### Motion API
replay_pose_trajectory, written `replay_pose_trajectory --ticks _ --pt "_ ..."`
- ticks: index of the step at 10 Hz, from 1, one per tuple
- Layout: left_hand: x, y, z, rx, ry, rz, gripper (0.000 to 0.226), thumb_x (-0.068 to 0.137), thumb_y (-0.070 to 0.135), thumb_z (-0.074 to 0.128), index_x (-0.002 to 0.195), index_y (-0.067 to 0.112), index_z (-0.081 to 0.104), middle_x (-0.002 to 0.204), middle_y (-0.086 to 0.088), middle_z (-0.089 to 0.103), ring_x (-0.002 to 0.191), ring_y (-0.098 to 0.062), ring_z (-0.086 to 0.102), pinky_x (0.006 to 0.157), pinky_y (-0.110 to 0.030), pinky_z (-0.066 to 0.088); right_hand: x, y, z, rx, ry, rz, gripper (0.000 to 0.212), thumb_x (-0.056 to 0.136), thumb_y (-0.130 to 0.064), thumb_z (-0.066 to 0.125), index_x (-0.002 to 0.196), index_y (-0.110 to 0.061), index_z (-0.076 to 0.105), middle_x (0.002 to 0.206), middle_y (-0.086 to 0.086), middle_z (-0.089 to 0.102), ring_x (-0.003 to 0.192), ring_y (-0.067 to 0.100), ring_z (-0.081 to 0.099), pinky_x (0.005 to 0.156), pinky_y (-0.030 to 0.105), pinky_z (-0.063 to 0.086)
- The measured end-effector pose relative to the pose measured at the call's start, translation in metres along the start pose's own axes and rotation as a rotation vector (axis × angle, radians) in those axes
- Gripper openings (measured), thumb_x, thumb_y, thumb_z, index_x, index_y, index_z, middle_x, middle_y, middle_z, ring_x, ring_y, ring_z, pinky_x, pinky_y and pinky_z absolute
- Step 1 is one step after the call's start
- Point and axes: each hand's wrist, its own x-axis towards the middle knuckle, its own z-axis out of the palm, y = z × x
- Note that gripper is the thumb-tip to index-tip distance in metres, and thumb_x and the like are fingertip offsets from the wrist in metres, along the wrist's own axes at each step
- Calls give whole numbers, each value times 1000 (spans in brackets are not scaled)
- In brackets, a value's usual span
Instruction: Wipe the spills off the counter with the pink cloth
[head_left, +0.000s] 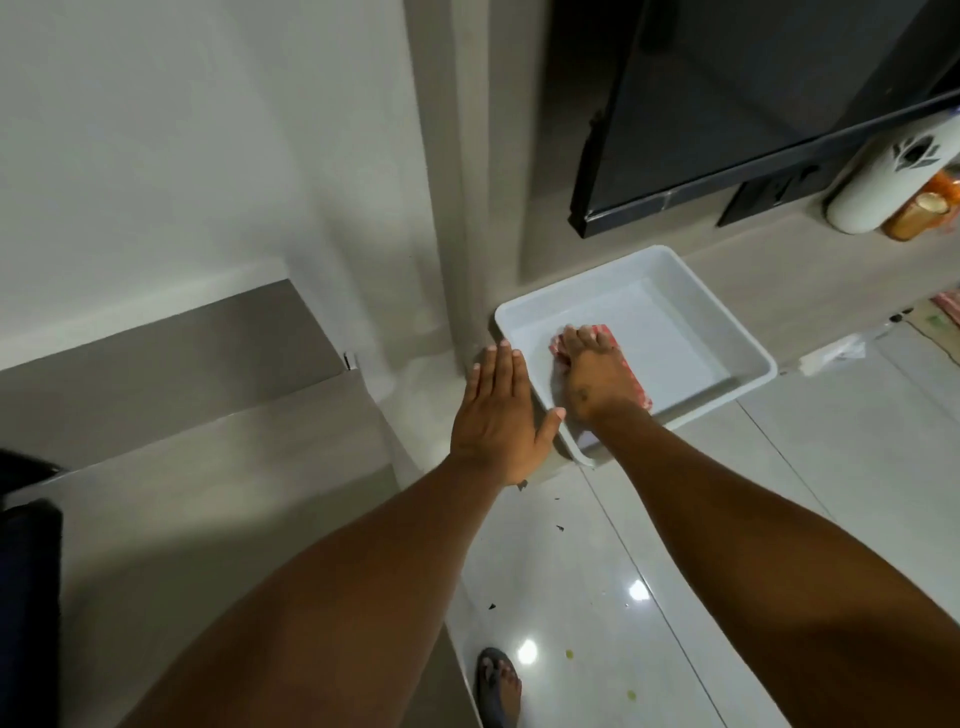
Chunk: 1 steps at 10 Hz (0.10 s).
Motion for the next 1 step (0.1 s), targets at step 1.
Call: replay_pose_trajectory --ticks 1 --pt "-15 -5 -12 -31 71 14 94 102 66 31 163 4 -3 174 -16 -2 161 -30 -6 131 -42 -2 -25 -15 -6 -32 108 -38 65 102 -25 42 156 -14 9 166 8 8 152 27 1 114 33 -10"
